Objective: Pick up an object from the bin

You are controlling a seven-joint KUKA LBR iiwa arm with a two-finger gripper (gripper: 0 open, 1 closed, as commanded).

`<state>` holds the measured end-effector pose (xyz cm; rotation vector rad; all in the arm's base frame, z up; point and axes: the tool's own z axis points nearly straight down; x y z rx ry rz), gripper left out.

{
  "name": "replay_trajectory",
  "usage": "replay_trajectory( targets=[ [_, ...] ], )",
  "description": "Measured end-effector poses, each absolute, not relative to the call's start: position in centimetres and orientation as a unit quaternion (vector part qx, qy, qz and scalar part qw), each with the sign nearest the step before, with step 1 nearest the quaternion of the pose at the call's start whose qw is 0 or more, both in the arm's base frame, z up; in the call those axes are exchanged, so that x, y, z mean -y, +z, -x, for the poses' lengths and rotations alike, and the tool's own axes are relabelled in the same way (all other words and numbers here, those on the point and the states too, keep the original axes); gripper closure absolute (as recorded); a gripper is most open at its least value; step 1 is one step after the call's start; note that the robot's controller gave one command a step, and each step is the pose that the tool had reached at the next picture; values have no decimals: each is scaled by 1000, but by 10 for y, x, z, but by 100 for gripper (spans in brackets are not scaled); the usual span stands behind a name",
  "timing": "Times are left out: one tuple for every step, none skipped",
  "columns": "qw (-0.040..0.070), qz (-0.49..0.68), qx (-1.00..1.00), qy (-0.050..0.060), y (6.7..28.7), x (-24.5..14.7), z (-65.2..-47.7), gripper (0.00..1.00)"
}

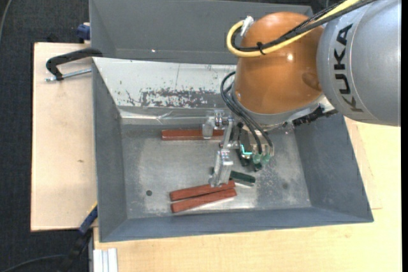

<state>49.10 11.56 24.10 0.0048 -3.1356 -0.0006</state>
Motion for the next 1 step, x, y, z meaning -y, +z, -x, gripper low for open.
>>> replay_trajectory(
  targets=[
    [4, -73, 997, 0, 70, -88, -497, 0]
  ],
)
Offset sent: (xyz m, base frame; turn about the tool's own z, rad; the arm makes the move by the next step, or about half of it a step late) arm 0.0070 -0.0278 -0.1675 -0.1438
